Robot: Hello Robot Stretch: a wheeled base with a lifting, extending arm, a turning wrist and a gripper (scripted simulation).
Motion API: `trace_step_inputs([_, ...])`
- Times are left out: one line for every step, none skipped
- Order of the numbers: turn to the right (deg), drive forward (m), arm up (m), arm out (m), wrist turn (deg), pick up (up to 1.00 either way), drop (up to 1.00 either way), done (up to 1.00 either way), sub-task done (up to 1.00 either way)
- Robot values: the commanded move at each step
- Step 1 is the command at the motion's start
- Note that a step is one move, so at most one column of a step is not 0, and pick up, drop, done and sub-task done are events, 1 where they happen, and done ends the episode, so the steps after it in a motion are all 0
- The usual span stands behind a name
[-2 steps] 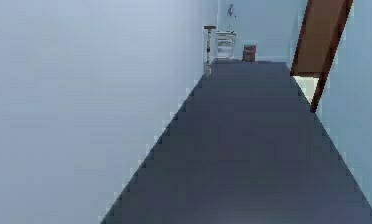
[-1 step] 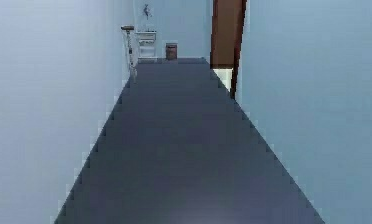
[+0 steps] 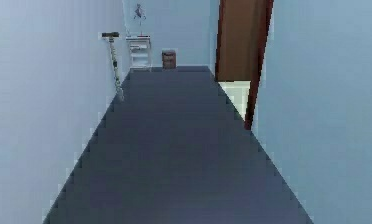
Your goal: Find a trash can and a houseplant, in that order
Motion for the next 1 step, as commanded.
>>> trace_step_inputs([0.0, 1.0, 0.0, 0.0, 0.0, 0.0, 0.0, 0.0, 0.0])
